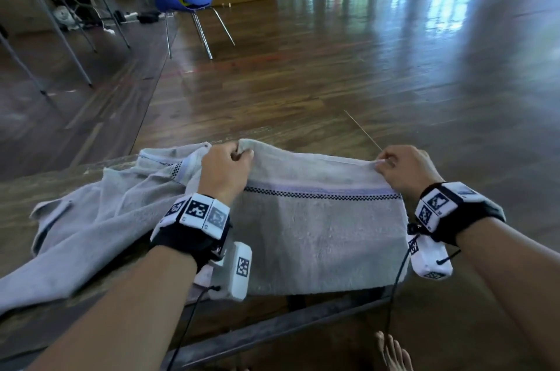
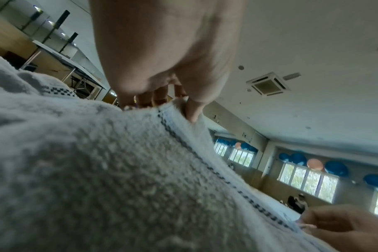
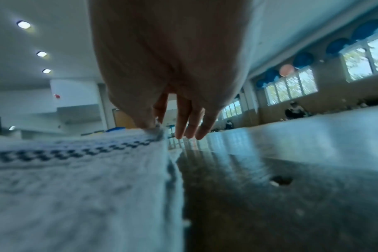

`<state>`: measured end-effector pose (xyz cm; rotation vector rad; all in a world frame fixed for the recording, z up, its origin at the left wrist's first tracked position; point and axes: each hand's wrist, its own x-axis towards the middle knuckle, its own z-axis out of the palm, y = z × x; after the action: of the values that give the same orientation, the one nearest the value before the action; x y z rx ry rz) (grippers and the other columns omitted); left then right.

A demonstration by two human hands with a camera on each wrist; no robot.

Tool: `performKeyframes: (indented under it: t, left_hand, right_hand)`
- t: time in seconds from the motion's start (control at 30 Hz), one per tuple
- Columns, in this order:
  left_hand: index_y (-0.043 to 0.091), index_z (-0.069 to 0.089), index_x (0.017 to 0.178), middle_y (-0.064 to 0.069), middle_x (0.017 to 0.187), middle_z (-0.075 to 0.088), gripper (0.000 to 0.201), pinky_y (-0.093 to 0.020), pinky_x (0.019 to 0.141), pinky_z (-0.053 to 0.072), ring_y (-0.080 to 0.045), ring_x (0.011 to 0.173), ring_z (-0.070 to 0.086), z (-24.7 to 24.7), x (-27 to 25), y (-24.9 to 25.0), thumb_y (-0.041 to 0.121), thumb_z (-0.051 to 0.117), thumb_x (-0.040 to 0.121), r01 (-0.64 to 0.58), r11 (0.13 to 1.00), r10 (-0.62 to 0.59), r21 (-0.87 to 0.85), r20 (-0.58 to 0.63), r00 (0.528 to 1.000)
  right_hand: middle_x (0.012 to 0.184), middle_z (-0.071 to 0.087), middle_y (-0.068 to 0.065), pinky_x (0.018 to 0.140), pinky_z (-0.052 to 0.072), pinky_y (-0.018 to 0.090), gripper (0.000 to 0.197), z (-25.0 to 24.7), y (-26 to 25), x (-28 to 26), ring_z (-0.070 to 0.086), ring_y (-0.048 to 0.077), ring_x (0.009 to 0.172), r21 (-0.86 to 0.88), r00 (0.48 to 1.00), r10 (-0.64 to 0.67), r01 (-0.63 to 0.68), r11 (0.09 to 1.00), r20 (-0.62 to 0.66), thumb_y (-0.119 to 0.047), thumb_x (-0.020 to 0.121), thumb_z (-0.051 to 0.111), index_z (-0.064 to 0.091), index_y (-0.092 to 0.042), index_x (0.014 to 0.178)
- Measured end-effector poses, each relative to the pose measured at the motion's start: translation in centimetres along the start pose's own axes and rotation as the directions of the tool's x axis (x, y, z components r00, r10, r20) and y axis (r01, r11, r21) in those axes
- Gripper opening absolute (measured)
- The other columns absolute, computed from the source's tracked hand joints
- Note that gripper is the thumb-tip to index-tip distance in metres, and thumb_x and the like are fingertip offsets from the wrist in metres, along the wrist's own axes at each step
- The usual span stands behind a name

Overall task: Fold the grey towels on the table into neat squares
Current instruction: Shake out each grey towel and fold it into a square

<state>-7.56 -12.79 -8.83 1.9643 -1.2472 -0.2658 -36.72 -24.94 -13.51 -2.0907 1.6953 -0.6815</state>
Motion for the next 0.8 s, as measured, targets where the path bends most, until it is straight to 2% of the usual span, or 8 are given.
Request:
performKeyframes:
  t: [0.1, 0.17, 0.23, 0.3, 0.37, 0.43, 0.63, 0.8]
  left_hand:
    - [0.007, 0.053, 0.067, 0.001, 0.056, 0.042, 0.031, -0.029, 0.053, 0.032, -0.017, 0.054, 0.041, 0.6, -0.2, -1.0, 0.021, 0.061, 0.094, 0.023, 0.998, -0.026, 0.055, 0.066, 0.997]
    - [0.011, 0.041, 0.062, -0.001, 0.057, 0.039, 0.038, -0.028, 0.051, 0.029, -0.016, 0.054, 0.037, 0.5, 0.0, -1.3, 0.018, 0.062, 0.093, 0.029, 0.997, -0.033, 0.072, 0.056, 0.998]
    - [0.009, 0.05, 0.067, -0.003, 0.064, 0.048, 0.029, -0.025, 0.051, 0.033, -0.017, 0.06, 0.045, 0.3, 0.1, -1.1, 0.016, 0.063, 0.092, 0.015, 0.996, -0.017, 0.084, 0.021, 1.0]
    - [0.011, 0.064, 0.09, -0.005, 0.086, 0.063, 0.005, -0.026, 0.063, 0.044, -0.02, 0.08, 0.058, 0.1, -0.3, -0.6, 0.016, 0.064, 0.09, 0.008, 0.998, -0.007, 0.069, -0.012, 1.0]
    - [0.017, 0.063, 0.106, -0.006, 0.108, 0.062, 0.017, -0.033, 0.081, 0.05, -0.021, 0.098, 0.06, -0.1, -0.9, 0.2, 0.016, 0.064, 0.089, -0.04, 0.995, 0.043, 0.096, -0.03, 0.999]
    - [0.019, 0.061, 0.111, -0.006, 0.114, 0.06, 0.023, -0.04, 0.09, 0.051, -0.021, 0.102, 0.059, -0.4, -1.5, 1.5, 0.017, 0.064, 0.089, -0.161, 0.982, 0.163, 0.093, -0.015, 0.986]
    - [0.022, 0.063, 0.118, 0.004, 0.122, 0.058, 0.024, -0.023, 0.094, 0.043, -0.006, 0.104, 0.054, -1.1, -5.7, 5.6, 0.019, 0.061, 0.094, -0.512, 0.836, 0.539, -0.197, 0.115, 0.835]
    - [0.022, 0.068, 0.124, 0.004, 0.132, 0.062, 0.028, -0.033, 0.11, 0.034, -0.015, 0.127, 0.049, -0.8, -8.0, 5.7, 0.017, 0.056, 0.099, -0.531, 0.833, 0.553, -0.159, 0.284, 0.783]
  right_hand:
    - [0.105, 0.067, 0.011, 0.075, 0.036, 0.027, 0.011, 1.3, 0.1, 0.4, 0.06, 0.031, 0.097, -0.114, 0.993, 0.023, -0.01, 0.993, 0.114, -0.023, 0.091, 0.067, 0.075, -0.016, 0.091]
    - [0.099, 0.067, 0.007, 0.074, 0.036, 0.027, 0.013, 1.3, 0.0, 0.5, 0.061, 0.029, 0.098, -0.132, 0.995, 0.011, 0.003, 0.991, 0.103, -0.024, 0.091, 0.068, 0.076, -0.014, 0.088]
    - [0.089, 0.066, 0.005, 0.072, 0.037, 0.026, 0.014, 1.0, -0.5, 0.3, 0.062, 0.025, 0.092, -0.103, 0.996, -0.028, 0.036, 0.994, 0.08, -0.021, 0.09, 0.069, 0.076, -0.011, 0.084]
    - [0.085, 0.068, 0.005, 0.071, 0.038, 0.025, 0.009, 0.3, -1.5, -0.2, 0.061, 0.022, 0.083, -0.025, 0.995, -0.089, 0.09, 0.996, 0.035, -0.016, 0.088, 0.072, 0.076, -0.011, 0.082]
    - [0.084, 0.067, 0.0, 0.07, 0.04, 0.024, 0.004, -0.9, -2.8, -1.2, 0.061, 0.017, 0.079, 0.057, 0.985, -0.17, 0.172, 0.983, -0.043, -0.013, 0.085, 0.075, 0.076, -0.015, 0.082]
    - [0.084, 0.062, -0.006, 0.068, 0.041, 0.018, 0.005, -2.3, -4.5, -2.5, 0.06, 0.008, 0.076, 0.115, 0.965, -0.236, 0.249, 0.962, -0.115, -0.011, 0.083, 0.078, 0.078, -0.016, 0.082]
    - [0.09, 0.068, -0.011, 0.076, 0.047, 0.012, 0.009, -4.3, -8.7, -9.3, 0.065, 0.003, 0.083, 0.287, 0.936, -0.319, 0.349, 0.892, -0.145, -0.01, 0.081, 0.08, 0.077, -0.018, 0.084]
    - [0.094, 0.069, -0.005, 0.079, 0.047, 0.008, 0.011, -3.7, -9.6, -13.7, 0.066, 0.004, 0.088, 0.282, 0.892, -0.441, 0.451, 0.847, -0.101, -0.003, 0.082, 0.077, 0.077, -0.013, 0.087]
